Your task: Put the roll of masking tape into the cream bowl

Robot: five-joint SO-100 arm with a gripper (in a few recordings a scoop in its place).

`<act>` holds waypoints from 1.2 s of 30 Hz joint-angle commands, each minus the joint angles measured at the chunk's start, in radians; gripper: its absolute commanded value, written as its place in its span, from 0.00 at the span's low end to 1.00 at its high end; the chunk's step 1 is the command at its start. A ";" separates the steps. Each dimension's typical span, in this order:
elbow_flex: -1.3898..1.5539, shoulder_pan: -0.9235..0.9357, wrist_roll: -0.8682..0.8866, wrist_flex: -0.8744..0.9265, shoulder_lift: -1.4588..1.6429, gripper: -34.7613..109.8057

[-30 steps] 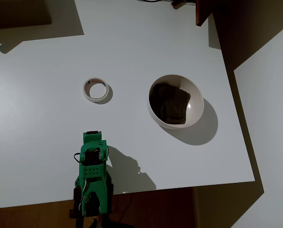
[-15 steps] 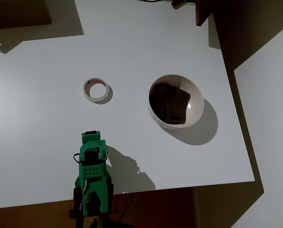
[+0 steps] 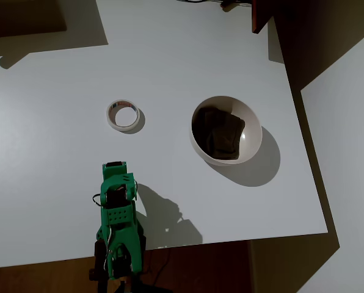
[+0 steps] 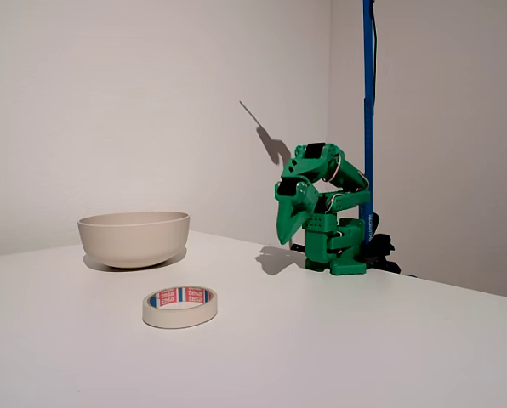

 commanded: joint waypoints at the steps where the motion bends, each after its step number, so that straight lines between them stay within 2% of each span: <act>1: -0.261 -0.018 0.038 -0.072 -0.360 0.18; 10: -0.870 0.028 0.057 -0.032 -1.048 0.18; 18: -1.419 0.097 0.063 0.086 -1.582 0.18; 20: -1.477 0.097 0.063 0.092 -1.641 0.21; 21: -1.500 0.094 0.057 0.094 -1.664 0.30; 23: -1.522 0.091 0.054 0.089 -1.694 0.36; 27: -1.526 0.092 0.048 0.061 -1.740 0.32; 36: -1.531 0.087 0.072 0.015 -1.821 0.32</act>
